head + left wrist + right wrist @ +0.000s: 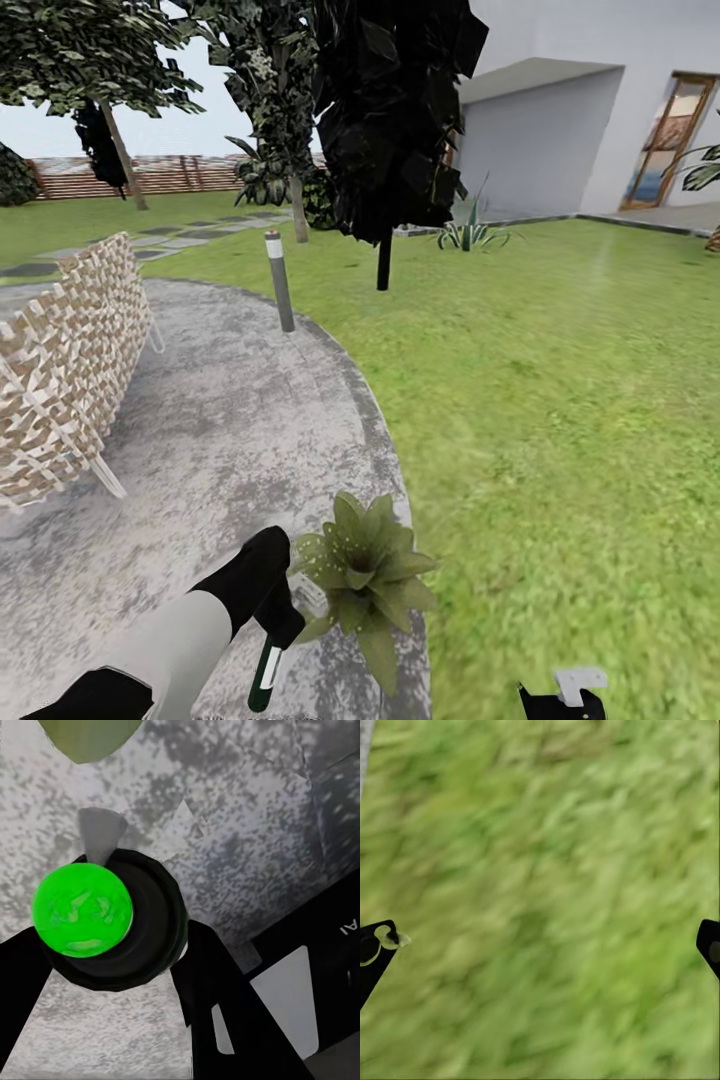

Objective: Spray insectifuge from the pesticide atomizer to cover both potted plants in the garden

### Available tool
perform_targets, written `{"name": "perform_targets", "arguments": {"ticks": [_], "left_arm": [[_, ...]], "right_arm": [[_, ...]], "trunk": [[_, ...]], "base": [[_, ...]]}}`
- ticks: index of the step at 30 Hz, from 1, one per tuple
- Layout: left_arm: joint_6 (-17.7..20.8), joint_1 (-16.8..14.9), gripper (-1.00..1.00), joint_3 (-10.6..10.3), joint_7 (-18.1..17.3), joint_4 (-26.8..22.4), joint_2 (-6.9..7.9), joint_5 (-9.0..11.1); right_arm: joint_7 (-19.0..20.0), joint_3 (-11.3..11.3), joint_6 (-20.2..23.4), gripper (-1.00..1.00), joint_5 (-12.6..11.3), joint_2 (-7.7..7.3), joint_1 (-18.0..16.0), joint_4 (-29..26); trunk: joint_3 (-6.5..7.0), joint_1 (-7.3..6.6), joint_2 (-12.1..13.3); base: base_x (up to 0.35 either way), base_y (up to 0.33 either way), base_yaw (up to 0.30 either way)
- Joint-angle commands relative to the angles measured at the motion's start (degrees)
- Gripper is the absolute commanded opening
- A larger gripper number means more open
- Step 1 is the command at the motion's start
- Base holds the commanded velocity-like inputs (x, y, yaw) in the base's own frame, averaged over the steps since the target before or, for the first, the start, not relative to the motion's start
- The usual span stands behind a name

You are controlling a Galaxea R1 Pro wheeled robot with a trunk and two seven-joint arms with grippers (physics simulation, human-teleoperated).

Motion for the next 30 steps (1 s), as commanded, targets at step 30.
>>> {"name": "perform_targets", "arguments": {"ticks": [30], "left_arm": [[0.1,0.1,-1.0,0.1,-0.6,0.3,0.04,-0.5]], "right_arm": [[0.5,-0.5,-0.2,1.0,0.2,-0.18,0.0,-0.2]], "trunk": [[-0.05,-0.01,0.0]], "base": [[0.0,-0.129,0.171]]}}
